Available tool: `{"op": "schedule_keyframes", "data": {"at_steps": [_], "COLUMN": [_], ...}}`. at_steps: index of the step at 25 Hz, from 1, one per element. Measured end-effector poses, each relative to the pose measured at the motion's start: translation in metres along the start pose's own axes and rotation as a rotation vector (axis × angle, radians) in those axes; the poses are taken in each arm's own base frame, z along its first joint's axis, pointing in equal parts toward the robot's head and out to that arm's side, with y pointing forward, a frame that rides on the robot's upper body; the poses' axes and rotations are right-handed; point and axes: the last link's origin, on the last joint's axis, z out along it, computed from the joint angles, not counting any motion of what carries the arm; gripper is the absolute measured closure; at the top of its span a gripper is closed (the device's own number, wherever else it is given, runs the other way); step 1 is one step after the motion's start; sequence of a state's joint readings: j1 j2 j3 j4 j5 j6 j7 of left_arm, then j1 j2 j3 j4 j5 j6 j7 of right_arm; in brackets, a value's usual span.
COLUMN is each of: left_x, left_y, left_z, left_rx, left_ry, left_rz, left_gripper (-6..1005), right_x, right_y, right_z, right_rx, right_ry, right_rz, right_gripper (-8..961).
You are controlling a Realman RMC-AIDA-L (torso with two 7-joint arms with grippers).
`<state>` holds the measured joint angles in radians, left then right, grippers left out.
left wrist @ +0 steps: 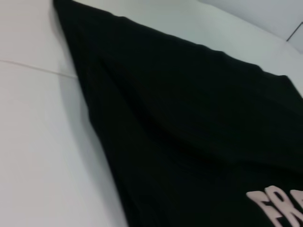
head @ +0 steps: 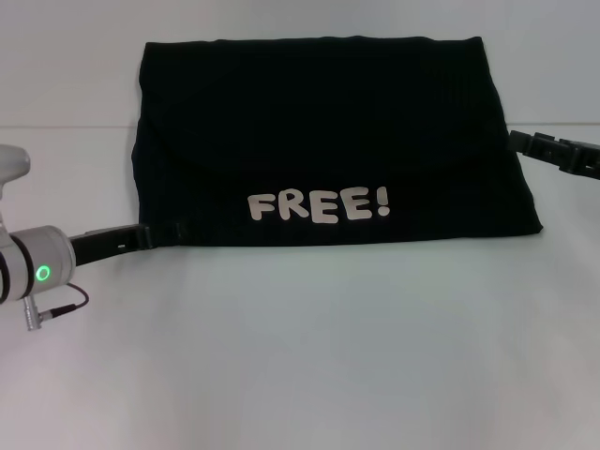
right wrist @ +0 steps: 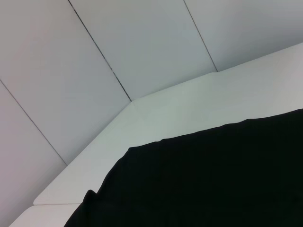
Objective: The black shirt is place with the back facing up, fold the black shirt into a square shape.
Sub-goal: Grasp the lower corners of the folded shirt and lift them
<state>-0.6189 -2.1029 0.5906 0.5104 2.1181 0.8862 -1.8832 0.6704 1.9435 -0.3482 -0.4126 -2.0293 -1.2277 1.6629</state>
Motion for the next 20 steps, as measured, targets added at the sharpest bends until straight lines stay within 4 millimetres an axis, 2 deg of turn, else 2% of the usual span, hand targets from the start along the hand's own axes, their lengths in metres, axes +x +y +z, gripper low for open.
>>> {"op": "schedule_keyframes", "data": {"at_steps": [7, 12, 20], "left_x": [0.001, 0.004, 0.002], "left_y": [0.000, -0.009, -0.008], "left_z": [0.000, -0.001, 0.001], "left_rx": [-0.001, 0.059, 0.062], "left_ry": [-0.003, 0.011, -0.025], "left_rz": [0.009, 0.021, 0.065], "left_gripper": [324, 328, 607], "right_x": [0.002, 0.003, 0.003], "right_y": [-0.001, -0.002, -0.001], "right_z": [-0.002, -0.003, -0.003], "right_rx": [0.005, 0.006, 0.002], "right_ry": [0.001, 0.001, 0.001], "right_rz": [0.004, 0.006, 0.007], "right_gripper": [328, 327, 328]}}
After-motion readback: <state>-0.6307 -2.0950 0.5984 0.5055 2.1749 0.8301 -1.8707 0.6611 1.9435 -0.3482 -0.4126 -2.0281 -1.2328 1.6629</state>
